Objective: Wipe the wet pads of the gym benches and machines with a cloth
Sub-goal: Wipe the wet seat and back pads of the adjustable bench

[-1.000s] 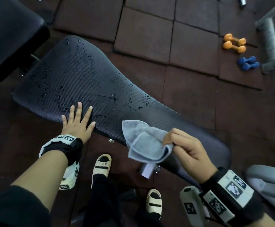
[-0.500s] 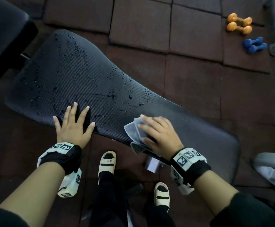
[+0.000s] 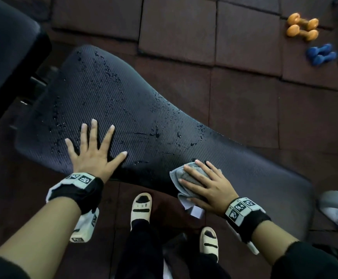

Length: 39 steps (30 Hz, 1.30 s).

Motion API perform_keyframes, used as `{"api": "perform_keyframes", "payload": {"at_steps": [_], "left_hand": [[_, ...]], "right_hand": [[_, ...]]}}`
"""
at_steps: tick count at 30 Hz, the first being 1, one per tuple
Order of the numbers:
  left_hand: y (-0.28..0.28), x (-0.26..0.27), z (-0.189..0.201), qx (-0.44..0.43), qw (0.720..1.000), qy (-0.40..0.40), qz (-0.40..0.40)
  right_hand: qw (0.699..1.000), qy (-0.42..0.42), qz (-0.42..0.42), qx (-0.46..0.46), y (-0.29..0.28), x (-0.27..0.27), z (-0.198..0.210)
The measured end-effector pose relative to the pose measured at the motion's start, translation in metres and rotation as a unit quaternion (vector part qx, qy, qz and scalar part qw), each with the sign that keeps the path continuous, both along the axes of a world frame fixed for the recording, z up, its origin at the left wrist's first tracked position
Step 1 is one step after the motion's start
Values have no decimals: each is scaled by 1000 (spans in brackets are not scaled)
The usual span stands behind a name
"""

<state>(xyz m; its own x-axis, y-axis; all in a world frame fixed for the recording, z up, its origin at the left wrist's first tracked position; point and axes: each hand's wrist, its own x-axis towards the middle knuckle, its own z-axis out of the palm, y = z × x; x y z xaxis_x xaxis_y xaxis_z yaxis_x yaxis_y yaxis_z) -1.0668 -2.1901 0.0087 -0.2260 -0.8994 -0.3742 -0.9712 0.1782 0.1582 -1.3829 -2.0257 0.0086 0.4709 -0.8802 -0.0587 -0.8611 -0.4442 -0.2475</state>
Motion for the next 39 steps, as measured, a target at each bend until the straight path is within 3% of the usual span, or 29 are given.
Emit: {"api": "perform_keyframes", "payload": {"at_steps": [7,11,15,18,21,25,30,35,39], "left_hand": [[0,-1,1,2,1000,-11,1],[-1,-1,2,4,1000,-12,2],[-1,0,1,-4,1000,-7,3],[-1,0,1,-4,1000,-5,7],[-2,-1,1,-3,1000,-6,9],[-2,-1,2,0,1000,-6,9],[-2,0,0,1,1000,-2,9],[-2,0,0,1,1000,-12,7],[-3,1,0,3,1000,-9,7]], "right_hand": [[1000,-13,2,-15,-96,25,-4],[998,-18,-58,-14,-159,7,-8],[979,-84,-185,3,-142,-32,-12],[958,-84,-274,21,-100,-59,-11],[970,-54,-238,-9,-59,-63,-7],[989,-55,-133,-20,-25,-18,-3],[996,-50,-71,-22,-83,39,-5],[995,-22,-95,-16,-173,26,-6],[972,-85,-214,49,-166,-18,-5]]}}
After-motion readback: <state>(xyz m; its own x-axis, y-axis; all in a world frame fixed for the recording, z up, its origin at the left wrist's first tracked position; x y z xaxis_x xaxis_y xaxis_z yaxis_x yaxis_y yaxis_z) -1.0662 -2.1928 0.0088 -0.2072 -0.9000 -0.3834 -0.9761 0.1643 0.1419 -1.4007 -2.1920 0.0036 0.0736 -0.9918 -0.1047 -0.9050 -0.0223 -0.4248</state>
